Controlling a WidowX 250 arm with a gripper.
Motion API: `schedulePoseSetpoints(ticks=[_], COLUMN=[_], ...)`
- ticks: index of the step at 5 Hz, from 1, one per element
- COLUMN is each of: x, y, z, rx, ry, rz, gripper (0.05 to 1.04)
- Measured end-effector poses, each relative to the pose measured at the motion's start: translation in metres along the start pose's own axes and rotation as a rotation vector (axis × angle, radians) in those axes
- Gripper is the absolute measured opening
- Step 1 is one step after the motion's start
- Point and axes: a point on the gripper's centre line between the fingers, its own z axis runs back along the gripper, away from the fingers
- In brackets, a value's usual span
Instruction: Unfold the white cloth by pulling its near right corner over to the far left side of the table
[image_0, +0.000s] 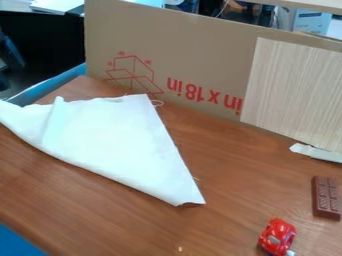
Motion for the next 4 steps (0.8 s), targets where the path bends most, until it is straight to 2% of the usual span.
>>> schedulePoseSetpoints(ticks=[1, 2, 3, 4], x=[0.041, 0.071, 0.105, 0.133], y=[-0.021, -0.041, -0.067, -0.084], z=[-0.008, -0.006, -0.015, -0.024], rx=[-0.077, -0.121, -0.247, -0.278], ry=[0.125, 0.36, 0.458, 0.513], rz=[0.022, 0.231, 0.476, 0.729], gripper=[1.001, 1.001, 1.001, 1.001])
